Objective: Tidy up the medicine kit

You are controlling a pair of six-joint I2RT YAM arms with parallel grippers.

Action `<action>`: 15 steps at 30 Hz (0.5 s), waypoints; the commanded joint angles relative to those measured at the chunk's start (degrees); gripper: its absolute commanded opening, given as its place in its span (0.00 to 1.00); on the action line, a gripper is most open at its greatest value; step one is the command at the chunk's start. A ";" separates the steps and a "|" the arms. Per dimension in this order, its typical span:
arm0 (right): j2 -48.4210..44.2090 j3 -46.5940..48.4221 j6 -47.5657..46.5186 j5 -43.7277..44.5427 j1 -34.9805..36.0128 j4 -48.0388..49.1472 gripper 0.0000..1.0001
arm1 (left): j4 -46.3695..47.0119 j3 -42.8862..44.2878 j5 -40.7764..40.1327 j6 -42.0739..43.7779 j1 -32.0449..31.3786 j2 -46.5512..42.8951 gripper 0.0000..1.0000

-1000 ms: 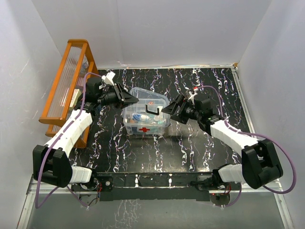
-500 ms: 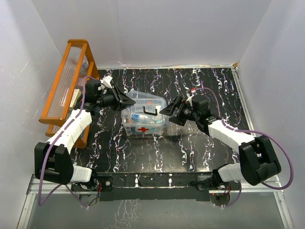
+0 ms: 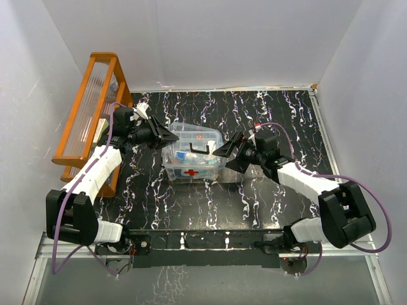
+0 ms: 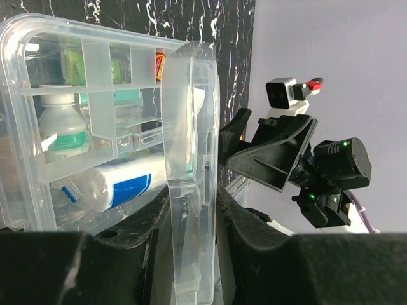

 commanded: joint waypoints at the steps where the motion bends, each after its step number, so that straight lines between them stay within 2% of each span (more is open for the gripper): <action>1: 0.00 -1.36 3.44 -4.85 0.19 5.67 0.90 | -1.94 -0.52 -0.49 0.94 0.62 -0.74 0.26; 8: 0.27 -2.93 7.38 -7.96 0.20 10.49 0.88 | -3.40 -0.47 -1.21 1.61 0.67 -0.50 0.26; 15: -1.66 -1.83 7.09 -5.58 0.20 9.14 0.75 | -2.54 -0.83 0.31 1.10 0.66 -0.29 0.26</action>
